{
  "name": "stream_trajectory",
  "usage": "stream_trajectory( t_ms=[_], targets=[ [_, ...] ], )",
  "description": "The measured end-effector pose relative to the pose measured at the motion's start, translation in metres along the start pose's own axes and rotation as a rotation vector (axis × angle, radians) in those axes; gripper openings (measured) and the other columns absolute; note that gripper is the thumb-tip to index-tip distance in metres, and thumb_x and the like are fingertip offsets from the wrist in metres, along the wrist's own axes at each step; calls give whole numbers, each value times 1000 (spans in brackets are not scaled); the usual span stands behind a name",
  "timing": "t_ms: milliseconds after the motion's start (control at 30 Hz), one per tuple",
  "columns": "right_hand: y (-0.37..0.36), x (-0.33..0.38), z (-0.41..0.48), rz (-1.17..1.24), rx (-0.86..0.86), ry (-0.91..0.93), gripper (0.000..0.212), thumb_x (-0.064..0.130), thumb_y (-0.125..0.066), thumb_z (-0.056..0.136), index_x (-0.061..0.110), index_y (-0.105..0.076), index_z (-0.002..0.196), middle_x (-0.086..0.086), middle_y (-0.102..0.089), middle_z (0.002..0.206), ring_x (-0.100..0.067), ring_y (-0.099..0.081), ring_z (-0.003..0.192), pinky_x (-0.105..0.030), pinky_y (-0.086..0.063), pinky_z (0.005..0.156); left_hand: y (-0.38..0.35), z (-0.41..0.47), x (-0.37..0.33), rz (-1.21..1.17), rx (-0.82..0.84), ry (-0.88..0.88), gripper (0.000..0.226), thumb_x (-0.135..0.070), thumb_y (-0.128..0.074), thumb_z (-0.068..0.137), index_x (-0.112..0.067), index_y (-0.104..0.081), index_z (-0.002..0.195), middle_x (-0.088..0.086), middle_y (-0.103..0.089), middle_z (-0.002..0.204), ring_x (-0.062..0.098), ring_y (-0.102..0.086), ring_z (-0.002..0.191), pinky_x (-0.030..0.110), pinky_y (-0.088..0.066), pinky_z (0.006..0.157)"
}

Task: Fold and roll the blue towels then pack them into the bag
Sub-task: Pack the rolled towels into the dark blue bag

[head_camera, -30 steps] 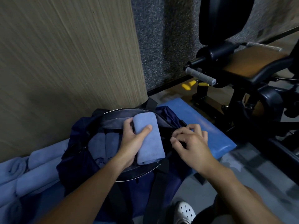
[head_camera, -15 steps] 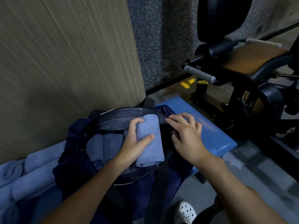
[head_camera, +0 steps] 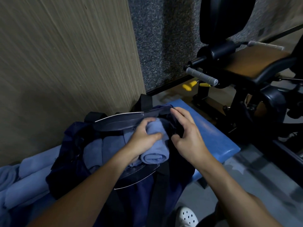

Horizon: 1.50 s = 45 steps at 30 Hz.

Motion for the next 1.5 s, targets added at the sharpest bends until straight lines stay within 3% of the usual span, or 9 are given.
stream_trajectory(
  t_ms=[200, 300, 500, 600, 867, 967, 1200, 1333, 1500],
  targets=[
    [1, -4, 0, -41, -37, -13, 63, -1, -64, 79, 15, -49, 138, 6, -42, 140, -11, -31, 134, -15, -25, 110, -7, 8, -6, -289, -134, 70, 35, 0, -68, 83, -30, -63, 101, 5, -69, 101, 17, -67, 85, 24, -54, 69],
    [-2, -10, -1, -281, -126, -28, 62, 14, -69, 78, 25, -51, 137, 6, -43, 133, -23, -29, 128, -39, -33, 104, -10, 10, -5, -423, -173, 116, 27, -1, -68, 84, -20, -66, 104, 11, -73, 103, 28, -71, 90, 39, -59, 79],
    [-1, -7, -4, -624, -35, -153, 70, 25, -58, 82, 44, -32, 143, 2, -45, 97, -23, -40, 99, -38, -26, 83, -19, 10, 3, -368, -269, 102, 32, -11, -73, 83, -15, -64, 113, 2, -73, 100, 17, -72, 88, 24, -57, 69],
    [1, -8, -4, -690, -7, -150, 72, 21, -51, 81, 43, -28, 145, 6, -60, 76, -21, -50, 86, -38, -27, 82, -20, 10, 4, -369, -254, 120, 39, -22, -76, 72, -16, -67, 109, 3, -75, 100, 21, -72, 92, 41, -59, 85],
    [3, -6, -4, -698, -47, -80, 69, 21, -51, 82, 42, -32, 145, 5, -65, 73, -19, -54, 80, -37, -28, 79, -19, 11, 5, -379, -228, 95, 44, -30, -76, 67, -12, -68, 107, 6, -75, 99, 24, -72, 92, 49, -57, 87],
    [5, -3, -4, -376, -56, -120, 69, 14, -53, 81, 42, -39, 142, 8, -61, 71, -14, -56, 84, -27, -26, 85, -19, 12, 6, -339, -267, 110, 49, -32, -77, 66, -14, -65, 110, 5, -74, 102, 23, -71, 95, 45, -57, 88],
    [8, -9, -8, -127, -55, -123, 52, 10, -54, 85, 41, -57, 127, 14, -59, 81, -12, -54, 95, -32, -26, 93, -22, -2, 2, 591, -147, 75, 32, -38, -57, 92, -7, -64, 96, 20, -68, 101, 34, -64, 99, 35, -47, 79],
    [5, -13, -9, -219, -69, -70, 31, 17, -49, 85, 37, -64, 104, 10, -59, 89, -13, -46, 94, -30, -20, 81, -7, -7, 2, 891, -18, -26, 42, -55, -38, 94, -40, -49, 132, 14, -62, 125, 36, -53, 119, 38, -40, 102],
    [-8, -10, -1, -506, -50, 37, 42, 24, -45, 76, 41, -65, 110, 7, -41, 120, -20, -31, 110, -34, -22, 86, 5, -15, 14, 1040, 66, -106, 68, -61, -39, 93, -29, -24, 151, 11, -46, 144, 31, -39, 133, 42, -29, 109]
  ],
)
Point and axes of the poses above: each hand's wrist, its own z-axis towards the middle knuckle, its own y-axis out of the back of the hand, x = y × z, the point moved 1 cm from there along z, towards the middle knuckle
